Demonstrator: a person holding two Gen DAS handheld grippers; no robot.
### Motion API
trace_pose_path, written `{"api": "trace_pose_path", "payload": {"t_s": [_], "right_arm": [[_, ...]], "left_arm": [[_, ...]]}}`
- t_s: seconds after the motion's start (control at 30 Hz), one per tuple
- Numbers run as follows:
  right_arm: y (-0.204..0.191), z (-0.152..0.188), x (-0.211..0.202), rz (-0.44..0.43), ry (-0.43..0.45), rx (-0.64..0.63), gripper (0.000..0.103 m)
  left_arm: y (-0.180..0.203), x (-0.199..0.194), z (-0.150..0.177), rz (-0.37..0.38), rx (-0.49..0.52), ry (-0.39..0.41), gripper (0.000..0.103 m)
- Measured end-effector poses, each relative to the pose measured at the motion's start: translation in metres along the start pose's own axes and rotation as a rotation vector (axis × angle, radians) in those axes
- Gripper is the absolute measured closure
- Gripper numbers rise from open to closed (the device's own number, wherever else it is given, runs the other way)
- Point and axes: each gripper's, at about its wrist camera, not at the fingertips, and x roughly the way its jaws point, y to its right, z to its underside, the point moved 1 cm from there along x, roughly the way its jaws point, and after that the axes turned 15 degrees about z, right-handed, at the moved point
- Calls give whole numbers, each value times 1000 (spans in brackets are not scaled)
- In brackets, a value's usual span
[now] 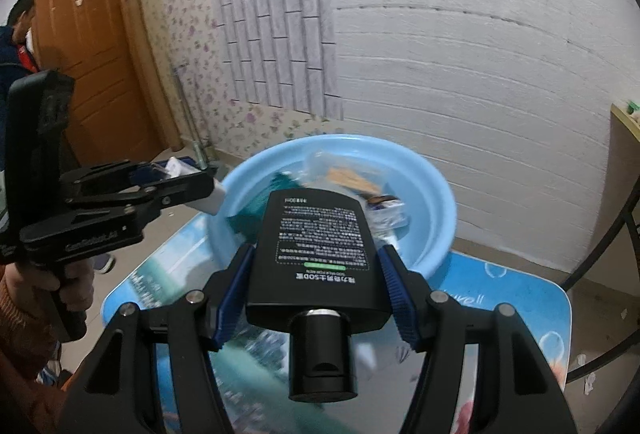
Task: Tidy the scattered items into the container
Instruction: 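Lower both items into the basin and open both grippers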
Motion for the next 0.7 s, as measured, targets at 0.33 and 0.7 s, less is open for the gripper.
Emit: {"api": "trace_pose_path", "payload": {"t_s": [0.33, 0.7], "right_arm": [[19, -17, 56, 64, -50, 54, 41], [18, -13, 93, 117, -94, 72, 41]], "left_arm": [[-10, 47, -5, 25, 4, -60, 65], [-15, 66, 1, 20, 27, -92, 65]]}}
